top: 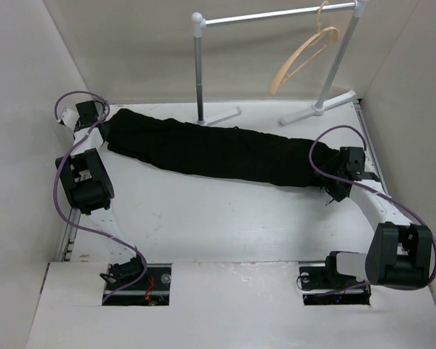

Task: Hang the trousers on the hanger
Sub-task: Fold the trousers at the center of the board.

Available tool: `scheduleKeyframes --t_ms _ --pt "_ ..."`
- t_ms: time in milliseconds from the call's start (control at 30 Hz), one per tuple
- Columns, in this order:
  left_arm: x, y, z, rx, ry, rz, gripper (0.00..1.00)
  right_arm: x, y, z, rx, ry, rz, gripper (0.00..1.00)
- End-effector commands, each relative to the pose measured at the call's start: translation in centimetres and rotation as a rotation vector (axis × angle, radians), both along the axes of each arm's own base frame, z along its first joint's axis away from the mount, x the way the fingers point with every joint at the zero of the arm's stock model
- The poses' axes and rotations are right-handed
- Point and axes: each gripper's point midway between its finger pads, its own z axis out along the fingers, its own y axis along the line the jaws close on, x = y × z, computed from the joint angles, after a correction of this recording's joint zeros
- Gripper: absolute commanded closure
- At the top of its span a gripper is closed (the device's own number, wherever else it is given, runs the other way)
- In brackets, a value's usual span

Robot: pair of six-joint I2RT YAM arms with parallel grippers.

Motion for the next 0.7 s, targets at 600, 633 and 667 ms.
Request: scheduleKeyframes --t_ms 600,633,667 --pt "-3.7 -8.4 -3.3 -0.193 -0.055 -0.099 0.33 4.5 -3.1 -2.4 0.088 -0.051 -0.122 0.39" --pt "-3.3 -8.4 -3.5 -0.203 -0.069 -0.099 0.32 4.5 -3.3 -2.5 0.088 -0.051 -0.128 0.42" --pt "-2.9 -8.6 -3.7 -0.215 -0.076 -0.105 0.33 4.4 -3.5 -2.6 0.087 -0.048 -0.133 0.46"
